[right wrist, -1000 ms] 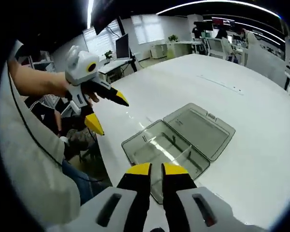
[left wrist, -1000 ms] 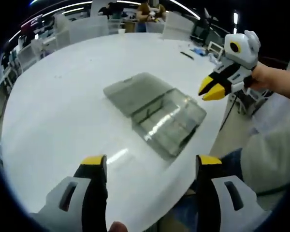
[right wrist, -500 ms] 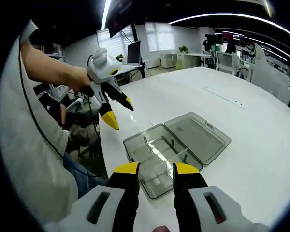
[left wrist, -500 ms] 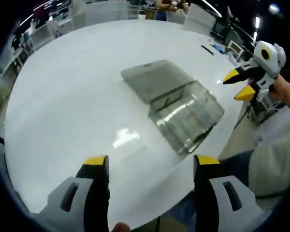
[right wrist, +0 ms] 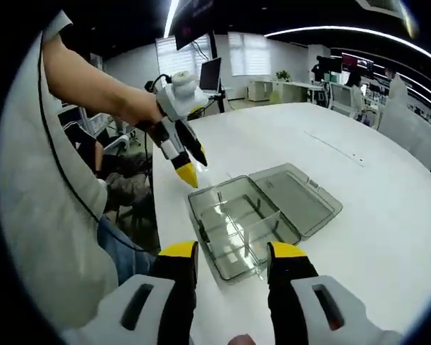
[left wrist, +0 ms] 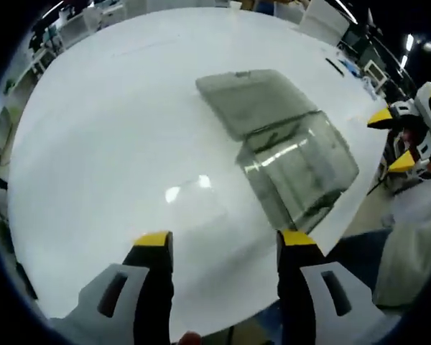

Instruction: Insert the divider into the dual guide fixture by aligning both edges with the guide slots and pushing it downward to the bottom, including one-sided entry, uneven engagement, binding, and posture correction.

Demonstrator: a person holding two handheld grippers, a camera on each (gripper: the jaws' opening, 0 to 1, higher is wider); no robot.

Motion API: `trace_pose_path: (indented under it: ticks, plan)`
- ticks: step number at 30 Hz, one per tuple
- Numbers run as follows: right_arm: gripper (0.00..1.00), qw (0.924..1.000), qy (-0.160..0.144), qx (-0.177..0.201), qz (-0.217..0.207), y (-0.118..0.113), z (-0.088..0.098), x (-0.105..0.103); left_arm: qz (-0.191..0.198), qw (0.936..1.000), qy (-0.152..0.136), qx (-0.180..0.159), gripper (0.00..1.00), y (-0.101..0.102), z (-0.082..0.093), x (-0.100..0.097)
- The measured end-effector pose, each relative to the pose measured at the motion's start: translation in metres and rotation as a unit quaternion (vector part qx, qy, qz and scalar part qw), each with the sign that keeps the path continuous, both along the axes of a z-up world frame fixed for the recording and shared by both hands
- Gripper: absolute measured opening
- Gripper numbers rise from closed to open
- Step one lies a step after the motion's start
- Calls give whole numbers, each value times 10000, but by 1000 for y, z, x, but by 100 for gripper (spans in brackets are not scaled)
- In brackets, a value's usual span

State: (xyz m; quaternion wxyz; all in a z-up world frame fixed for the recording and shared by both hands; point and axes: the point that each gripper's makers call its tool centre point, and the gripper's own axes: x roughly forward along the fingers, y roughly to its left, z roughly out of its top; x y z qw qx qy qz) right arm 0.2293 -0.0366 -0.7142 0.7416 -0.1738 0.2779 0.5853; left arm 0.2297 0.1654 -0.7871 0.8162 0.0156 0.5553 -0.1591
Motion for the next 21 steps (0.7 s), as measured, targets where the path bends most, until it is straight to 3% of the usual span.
trace_pose_path:
  ticks: [8, 21]
  plan:
    - [38, 9998, -130, -72, 113, -6, 1, -1, 238, 9985, 270, 402, 48, 7, -10, 2]
    - [37, 9996, -205, -28, 166, -7, 4, -2, 695, 9944, 636, 469, 44, 12, -20, 3]
